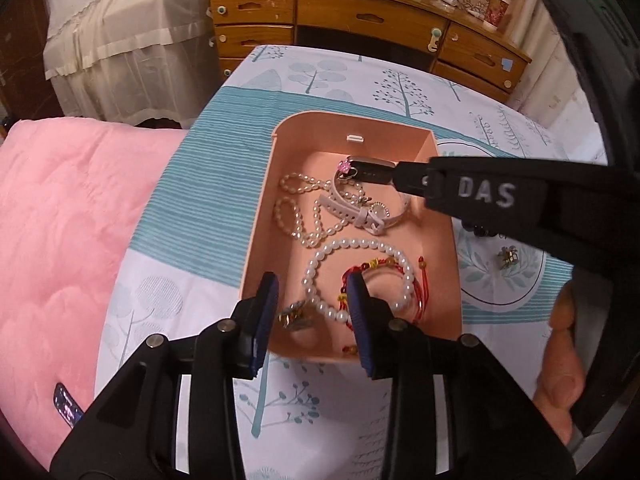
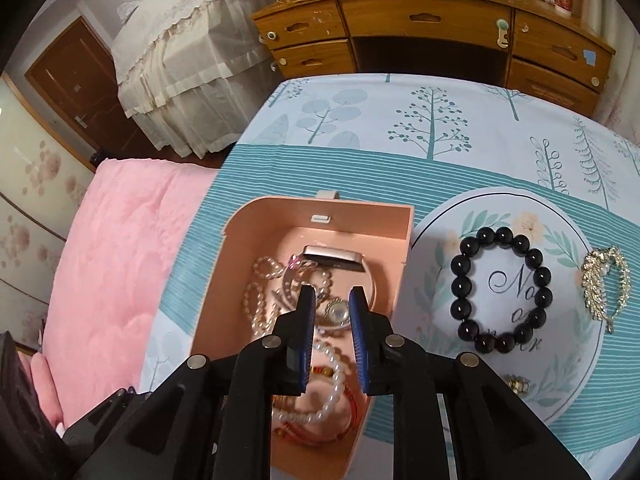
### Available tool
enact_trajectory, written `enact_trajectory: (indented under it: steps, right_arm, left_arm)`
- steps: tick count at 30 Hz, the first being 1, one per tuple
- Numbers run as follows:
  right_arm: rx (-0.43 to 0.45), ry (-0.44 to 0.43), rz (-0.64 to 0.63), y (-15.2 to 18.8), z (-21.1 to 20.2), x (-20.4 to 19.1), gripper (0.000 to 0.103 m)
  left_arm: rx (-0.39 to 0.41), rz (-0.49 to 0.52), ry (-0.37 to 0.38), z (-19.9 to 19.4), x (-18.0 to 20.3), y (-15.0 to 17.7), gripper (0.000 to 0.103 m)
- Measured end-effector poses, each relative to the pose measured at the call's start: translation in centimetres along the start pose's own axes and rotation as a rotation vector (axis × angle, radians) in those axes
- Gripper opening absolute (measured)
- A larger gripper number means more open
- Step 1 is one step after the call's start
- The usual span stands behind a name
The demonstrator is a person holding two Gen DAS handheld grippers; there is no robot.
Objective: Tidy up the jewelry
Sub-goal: 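Carry the pearl bracelet and watch band into the pink box with both grippers, then open both grippers and withdraw them from the pink box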
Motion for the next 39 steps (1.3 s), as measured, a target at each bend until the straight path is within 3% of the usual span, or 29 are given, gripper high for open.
enact_trajectory:
  steps: [17, 32, 39]
  right_arm:
    - [-0.048, 0.025, -0.051, 6.7, -6.9, 2.8, 0.018]
    - [-0.079, 0.103, 0.017, 12.0, -11.9, 12.0, 0.018]
    - [-0.176, 0.116, 0.027, 16.0, -11.2, 15.7, 0.018]
  left_arm:
    - [0.006, 0.022, 0.003, -3.2, 2.0, 3.6, 0.032]
    - [-0.029, 0.069, 0.062, -3.2, 6.0, 4.6, 0.032]
    - [-0.073, 0.123, 0.114, -2.2, 9.7, 5.7, 0.032]
Point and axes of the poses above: each gripper's, at about its wrist camera, not at the fingertips, and z roughly the way its jaws point, x to its right, y to its underside, the point moved 5 cm from there along z, roughly the way its jaws point, and after that the axes turned 1 degree about y, right-handed, at the moved point
